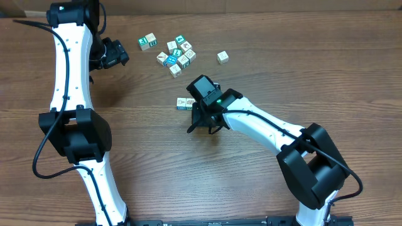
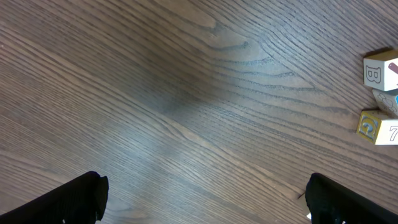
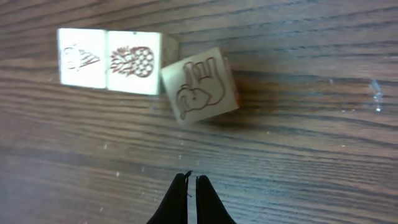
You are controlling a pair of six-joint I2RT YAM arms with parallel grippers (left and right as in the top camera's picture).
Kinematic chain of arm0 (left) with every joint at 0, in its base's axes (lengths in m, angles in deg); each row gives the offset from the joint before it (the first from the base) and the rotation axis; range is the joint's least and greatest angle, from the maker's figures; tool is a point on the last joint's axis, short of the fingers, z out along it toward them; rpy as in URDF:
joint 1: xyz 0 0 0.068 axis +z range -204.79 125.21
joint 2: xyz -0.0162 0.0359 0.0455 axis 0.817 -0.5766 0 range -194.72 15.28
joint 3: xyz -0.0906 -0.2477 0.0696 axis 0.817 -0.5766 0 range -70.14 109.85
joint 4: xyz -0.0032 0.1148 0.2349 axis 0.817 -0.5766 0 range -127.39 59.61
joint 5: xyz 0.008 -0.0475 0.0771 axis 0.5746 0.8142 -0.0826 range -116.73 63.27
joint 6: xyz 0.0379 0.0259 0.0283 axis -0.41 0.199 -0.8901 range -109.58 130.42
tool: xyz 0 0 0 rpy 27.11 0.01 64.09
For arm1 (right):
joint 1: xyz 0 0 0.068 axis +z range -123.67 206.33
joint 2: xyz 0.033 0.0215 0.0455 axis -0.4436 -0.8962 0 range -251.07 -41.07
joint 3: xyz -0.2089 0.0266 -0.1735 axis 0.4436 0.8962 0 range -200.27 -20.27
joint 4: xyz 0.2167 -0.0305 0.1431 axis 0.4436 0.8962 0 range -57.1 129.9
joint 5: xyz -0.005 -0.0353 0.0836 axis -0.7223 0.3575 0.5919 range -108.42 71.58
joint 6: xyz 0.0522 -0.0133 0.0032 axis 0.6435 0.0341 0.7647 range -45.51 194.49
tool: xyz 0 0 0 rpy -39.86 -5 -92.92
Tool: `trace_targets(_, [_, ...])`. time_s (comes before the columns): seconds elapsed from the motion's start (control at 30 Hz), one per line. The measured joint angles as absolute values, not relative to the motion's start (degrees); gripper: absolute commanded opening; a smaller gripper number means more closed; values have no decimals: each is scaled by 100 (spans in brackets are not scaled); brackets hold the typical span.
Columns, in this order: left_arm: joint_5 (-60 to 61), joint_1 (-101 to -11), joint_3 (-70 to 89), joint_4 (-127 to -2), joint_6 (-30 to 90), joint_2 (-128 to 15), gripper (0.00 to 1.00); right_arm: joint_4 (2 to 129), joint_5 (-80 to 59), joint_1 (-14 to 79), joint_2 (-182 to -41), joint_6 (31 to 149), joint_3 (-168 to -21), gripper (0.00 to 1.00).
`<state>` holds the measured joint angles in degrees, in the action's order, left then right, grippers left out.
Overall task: Form a horizontal line
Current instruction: 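Push the elephant block left against the pineapple block with the right gripper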
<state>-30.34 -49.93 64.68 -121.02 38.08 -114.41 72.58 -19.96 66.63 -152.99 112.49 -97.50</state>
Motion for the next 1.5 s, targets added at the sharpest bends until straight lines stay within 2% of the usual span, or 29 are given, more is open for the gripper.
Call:
trace_targets(0.5, [-3034,-4993,6468,-12100,3808,-11441,99,7077,-2252,6687,-15684,11981,-9750,4])
trace_targets(1.5, [-3034,-4993,6468,-12102,3808,-11441,100,7025,-2333,6687,-15741,12250,-9750,4])
